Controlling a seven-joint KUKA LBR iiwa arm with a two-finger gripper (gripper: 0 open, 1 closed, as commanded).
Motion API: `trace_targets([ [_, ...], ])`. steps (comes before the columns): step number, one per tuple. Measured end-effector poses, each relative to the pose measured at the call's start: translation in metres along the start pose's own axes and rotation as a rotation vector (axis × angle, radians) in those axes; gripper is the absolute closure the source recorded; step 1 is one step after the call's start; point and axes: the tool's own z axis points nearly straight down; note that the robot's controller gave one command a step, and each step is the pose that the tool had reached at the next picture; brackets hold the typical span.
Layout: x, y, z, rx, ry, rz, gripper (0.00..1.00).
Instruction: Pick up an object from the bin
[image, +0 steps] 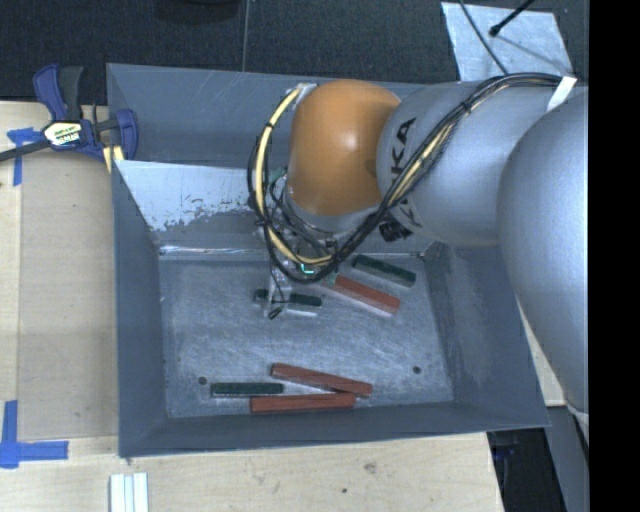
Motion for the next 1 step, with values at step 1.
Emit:
trace_targets([
  [1, 0.0142, -0.0209, 0.0836, 0.002, -0.001, -0.061, 0.00],
])
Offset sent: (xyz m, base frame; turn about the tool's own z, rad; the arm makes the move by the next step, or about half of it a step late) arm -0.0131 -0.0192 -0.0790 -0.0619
